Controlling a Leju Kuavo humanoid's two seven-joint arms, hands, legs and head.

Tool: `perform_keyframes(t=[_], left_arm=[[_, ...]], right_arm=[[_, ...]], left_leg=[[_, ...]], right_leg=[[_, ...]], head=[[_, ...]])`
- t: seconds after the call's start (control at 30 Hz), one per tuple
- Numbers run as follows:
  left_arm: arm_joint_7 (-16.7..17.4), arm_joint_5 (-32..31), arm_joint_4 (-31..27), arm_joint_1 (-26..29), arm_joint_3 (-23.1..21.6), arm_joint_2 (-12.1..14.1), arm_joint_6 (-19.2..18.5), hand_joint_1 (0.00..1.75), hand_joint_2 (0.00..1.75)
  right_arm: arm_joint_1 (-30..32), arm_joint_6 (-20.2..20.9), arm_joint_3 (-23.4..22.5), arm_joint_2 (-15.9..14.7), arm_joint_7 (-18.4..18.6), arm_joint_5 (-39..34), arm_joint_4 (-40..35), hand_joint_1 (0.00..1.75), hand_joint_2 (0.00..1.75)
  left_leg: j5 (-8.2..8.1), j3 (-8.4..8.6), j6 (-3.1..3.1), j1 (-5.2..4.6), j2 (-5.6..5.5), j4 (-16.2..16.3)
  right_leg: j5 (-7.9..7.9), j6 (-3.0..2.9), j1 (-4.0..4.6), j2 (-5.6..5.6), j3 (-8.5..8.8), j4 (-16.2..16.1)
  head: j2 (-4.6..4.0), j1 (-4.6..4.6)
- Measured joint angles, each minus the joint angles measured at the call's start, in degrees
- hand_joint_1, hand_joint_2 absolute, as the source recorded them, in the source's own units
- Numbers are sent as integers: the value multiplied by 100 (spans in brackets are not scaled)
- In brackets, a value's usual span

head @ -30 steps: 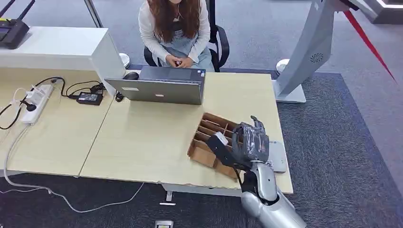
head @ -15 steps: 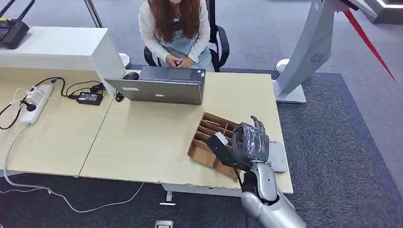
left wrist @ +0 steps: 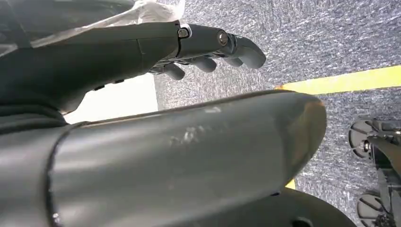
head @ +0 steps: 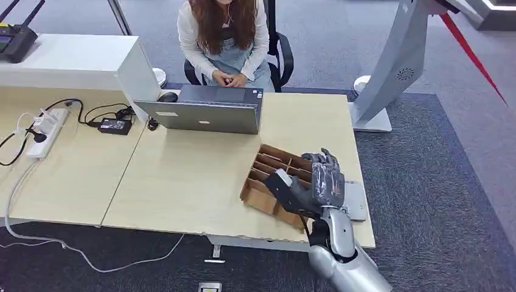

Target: Pass the card to the sensor for recognition and then transmit it.

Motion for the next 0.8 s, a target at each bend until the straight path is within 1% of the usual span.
perform_keyframes(t=[0.17,0.2,0.23,0.27,0.37,0.67,0.73,0.8], left_arm=[[0,-4,0,0,0,0,0,0,0],[0,-9,0,0,0,0,0,0,0],[0,-11,0,0,0,0,0,0,0],[0,-11,0,0,0,0,0,0,0],[0,-11,0,0,0,0,0,0,0],[0,-11,0,0,0,0,2,0,0],[0,-11,0,0,0,0,2,0,0],[0,-11,0,0,0,0,2,0,0]], right_arm=[[0,-2,0,2,-11,-35,46,33,175],[-1,-4,0,4,-13,-42,48,30,175],[-1,-4,0,7,-15,-42,61,19,175],[-1,-4,0,7,-15,-41,77,16,175],[-1,-4,0,9,-17,-41,101,21,175],[-2,-7,0,11,-20,-42,151,21,175],[-2,-7,0,11,-20,-42,155,31,175],[-2,-7,0,11,-20,-42,155,33,175]], left_leg=[[0,0,0,0,0,0],[0,1,0,0,0,0],[0,0,0,0,0,0],[0,0,0,0,0,0],[0,0,0,0,0,0],[0,1,0,0,0,0],[0,0,0,0,0,0],[0,0,0,0,0,0]], right_leg=[[0,0,0,0,0,0],[0,0,0,0,0,0],[0,0,0,0,0,0],[0,0,0,0,0,0],[0,0,0,0,0,0],[0,0,0,0,1,0],[0,0,0,0,1,0],[0,0,0,0,1,0]], head=[[0,0],[0,0],[0,0],[0,0],[0,0],[0,0],[0,0],[0,0]])
